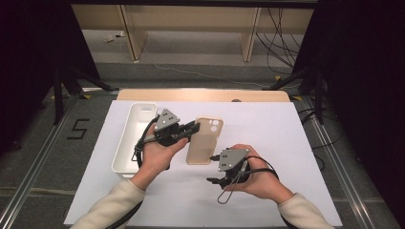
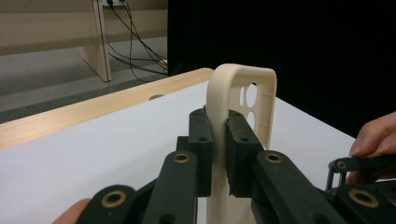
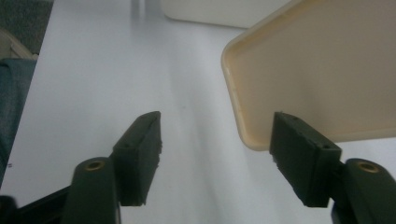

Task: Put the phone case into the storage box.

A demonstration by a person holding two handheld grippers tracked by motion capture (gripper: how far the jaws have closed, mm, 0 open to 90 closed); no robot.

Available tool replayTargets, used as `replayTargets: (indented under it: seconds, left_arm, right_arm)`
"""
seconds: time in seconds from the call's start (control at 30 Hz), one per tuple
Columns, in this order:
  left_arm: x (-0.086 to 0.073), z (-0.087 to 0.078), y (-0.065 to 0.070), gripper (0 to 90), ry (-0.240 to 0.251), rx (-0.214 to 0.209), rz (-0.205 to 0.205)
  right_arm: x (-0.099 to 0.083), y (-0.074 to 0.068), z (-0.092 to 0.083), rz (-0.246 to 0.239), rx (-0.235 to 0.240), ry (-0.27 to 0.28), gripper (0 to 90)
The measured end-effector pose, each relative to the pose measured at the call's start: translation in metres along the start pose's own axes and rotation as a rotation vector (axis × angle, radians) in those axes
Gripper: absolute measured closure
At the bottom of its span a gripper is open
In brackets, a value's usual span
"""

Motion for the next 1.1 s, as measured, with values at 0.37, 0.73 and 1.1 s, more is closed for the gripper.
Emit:
replayTargets:
  seconds: [0.37,0.73,1.1]
  left_arm:
    - [0.005,-0.008,-0.002,82.1,0.011,-0.001,0.017]
    - [0.01,-0.019,-0.006,82.1,0.029,-0.001,0.022]
    - [0.012,-0.03,-0.01,82.0,0.042,0.01,0.019]
  right_arm:
    - [-0.009,0.005,-0.01,0.071,-0.027,0.042,27.7]
    - [-0.018,0.009,-0.021,0.125,-0.055,0.085,24.8]
    - [-0.031,0.014,-0.036,0.19,-0.091,0.13,23.2]
Point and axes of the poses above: each handheld gripper's, and its own axes: z roughly forward along the jaws, x roughly out of its top, y roughly to its right, the point moved 8 cm from there along z, roughly forward along the jaws, and after that the axes turned 1 degree about x, right-handed, at the moved point
